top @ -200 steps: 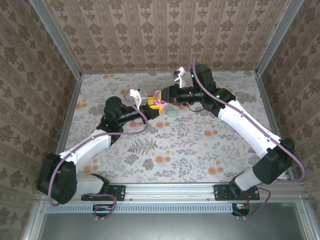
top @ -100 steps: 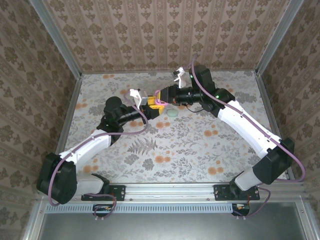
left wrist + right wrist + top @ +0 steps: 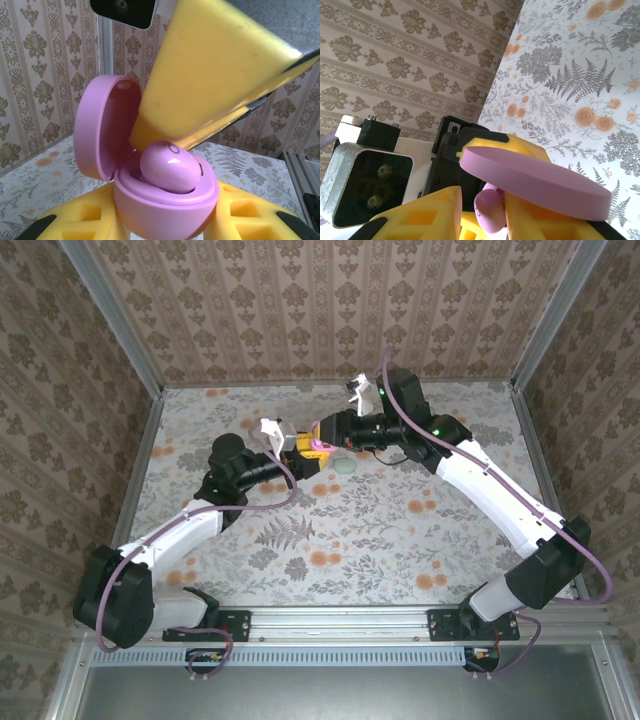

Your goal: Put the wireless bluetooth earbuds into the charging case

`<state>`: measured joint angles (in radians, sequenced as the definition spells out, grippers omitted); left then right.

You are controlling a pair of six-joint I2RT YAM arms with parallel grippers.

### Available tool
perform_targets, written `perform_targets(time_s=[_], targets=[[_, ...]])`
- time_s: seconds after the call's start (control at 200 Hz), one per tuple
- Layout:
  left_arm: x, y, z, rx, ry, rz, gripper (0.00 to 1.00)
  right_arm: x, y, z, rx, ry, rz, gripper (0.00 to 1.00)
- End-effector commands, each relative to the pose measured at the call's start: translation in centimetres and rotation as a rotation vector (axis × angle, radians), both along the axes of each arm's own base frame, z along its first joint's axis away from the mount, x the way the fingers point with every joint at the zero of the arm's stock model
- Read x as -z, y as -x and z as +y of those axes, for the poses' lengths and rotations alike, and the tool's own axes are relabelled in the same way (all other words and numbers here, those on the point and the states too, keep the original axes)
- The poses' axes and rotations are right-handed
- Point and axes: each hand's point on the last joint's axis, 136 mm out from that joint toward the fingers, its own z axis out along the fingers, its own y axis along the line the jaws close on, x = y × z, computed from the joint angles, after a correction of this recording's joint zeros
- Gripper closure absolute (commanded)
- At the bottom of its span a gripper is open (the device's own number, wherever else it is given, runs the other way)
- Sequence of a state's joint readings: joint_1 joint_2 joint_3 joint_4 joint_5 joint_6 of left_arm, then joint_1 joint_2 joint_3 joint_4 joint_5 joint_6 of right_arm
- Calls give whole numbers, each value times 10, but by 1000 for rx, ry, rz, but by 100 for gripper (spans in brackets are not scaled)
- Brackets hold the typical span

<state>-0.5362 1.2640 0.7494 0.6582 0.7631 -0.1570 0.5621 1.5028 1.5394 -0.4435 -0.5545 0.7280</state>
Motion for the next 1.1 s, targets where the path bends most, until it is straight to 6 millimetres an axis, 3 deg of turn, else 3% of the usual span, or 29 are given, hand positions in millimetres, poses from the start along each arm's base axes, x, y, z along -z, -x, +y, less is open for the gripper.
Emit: perform_targets(time_s=[0.0, 0.3, 0.49, 0.51, 0.59, 0.695, 0.785, 0.87, 0.96, 1.095], targets=[[-29, 1, 1, -2, 56, -79, 74, 3, 0, -10, 41, 51, 9, 67], [-28, 1, 1, -5, 56, -78, 74, -12, 2, -13, 58, 25, -18, 61], [-28, 0, 2, -10, 52, -80, 74, -33, 16, -24, 49, 9, -91, 58], [-28, 0, 2, -10, 52, -80, 74, -44, 22, -30, 56, -2, -120, 57], [-28, 0, 2, -15, 52, -83, 74, -51, 30, -53, 104, 2, -169, 57], [-29, 1, 3, -16, 53, -88, 74, -39, 28, -101, 250, 53, -188, 57], [-30, 2, 4, -15, 53, -89, 74, -4, 24, -162, 442, 146, -115, 57], [-32, 4, 4, -12, 55, -94, 74, 60, 24, -235, 681, 309, 58, 57], [-34, 5, 5, -10, 58, -99, 74, 136, 37, -297, 844, 472, 277, 57], [-36, 6, 6, -13, 59, -100, 74, 219, 52, -340, 931, 467, 525, 57]])
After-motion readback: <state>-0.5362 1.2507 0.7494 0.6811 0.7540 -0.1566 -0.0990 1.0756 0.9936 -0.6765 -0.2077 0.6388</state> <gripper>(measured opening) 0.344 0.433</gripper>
